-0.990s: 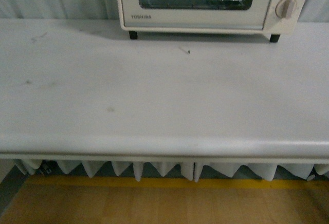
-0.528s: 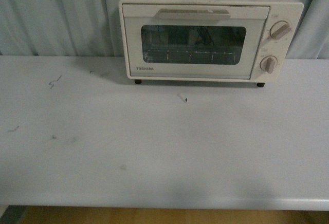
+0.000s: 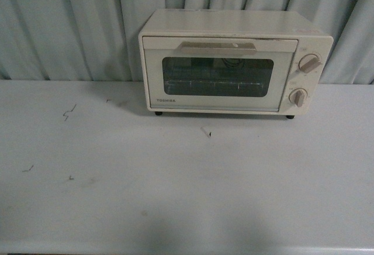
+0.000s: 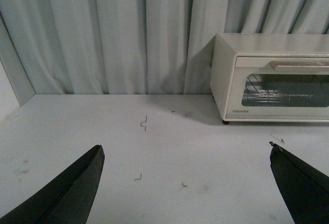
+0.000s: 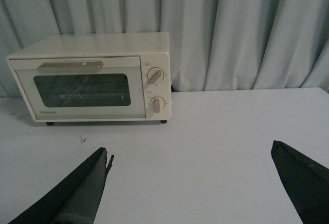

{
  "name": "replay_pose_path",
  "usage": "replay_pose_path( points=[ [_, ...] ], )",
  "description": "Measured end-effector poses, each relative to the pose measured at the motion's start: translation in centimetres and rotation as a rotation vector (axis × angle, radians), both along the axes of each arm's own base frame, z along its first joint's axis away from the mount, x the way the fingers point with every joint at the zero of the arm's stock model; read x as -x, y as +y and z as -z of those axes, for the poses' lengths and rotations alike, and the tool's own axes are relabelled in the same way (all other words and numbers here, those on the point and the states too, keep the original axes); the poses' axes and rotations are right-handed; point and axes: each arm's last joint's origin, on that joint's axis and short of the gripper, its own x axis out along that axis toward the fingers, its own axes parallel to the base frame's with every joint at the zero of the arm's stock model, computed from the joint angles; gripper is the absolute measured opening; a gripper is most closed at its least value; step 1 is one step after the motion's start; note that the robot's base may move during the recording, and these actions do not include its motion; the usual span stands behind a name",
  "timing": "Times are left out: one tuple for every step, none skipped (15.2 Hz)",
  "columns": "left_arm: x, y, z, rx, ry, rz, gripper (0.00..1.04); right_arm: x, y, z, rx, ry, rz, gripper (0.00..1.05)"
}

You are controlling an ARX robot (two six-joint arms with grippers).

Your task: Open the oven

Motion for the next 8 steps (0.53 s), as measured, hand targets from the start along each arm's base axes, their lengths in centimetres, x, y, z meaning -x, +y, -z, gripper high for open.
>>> replay_pose_path(
  points=[
    [0.00,0.00,-0.01,0.000,0.000,0.000,0.98,0.00,0.00,0.00,0.000,0.000,0.000,0.98],
    [0.00,0.00,0.00,0.000,0.000,0.000,0.98,0.00,0.00,0.00,0.000,0.000,0.000,0.98],
    [0.00,0.00,-0.01,0.000,0.000,0.000,0.98,0.00,0.00,0.00,0.000,0.000,0.000,0.98],
    [0.00,0.00,0.00,0.000,0.000,0.000,0.98,0.00,0.00,0.00,0.000,0.000,0.000,0.98],
    [0.00,0.00,0.00,0.000,0.000,0.000,0.98,0.00,0.00,0.00,0.000,0.000,0.000,0.98],
    [0.00,0.00,-0.02,0.000,-0.001,0.000,0.98,0.00,0.00,0.00,0.000,0.000,0.000,0.98],
    [0.00,0.00,-0.01,0.000,0.000,0.000,0.98,0.00,0.00,0.00,0.000,0.000,0.000,0.98],
    [0.00,0.00,-0.01,0.000,0.000,0.000,0.98,0.00,0.00,0.00,0.000,0.000,0.000,0.98]
  ],
)
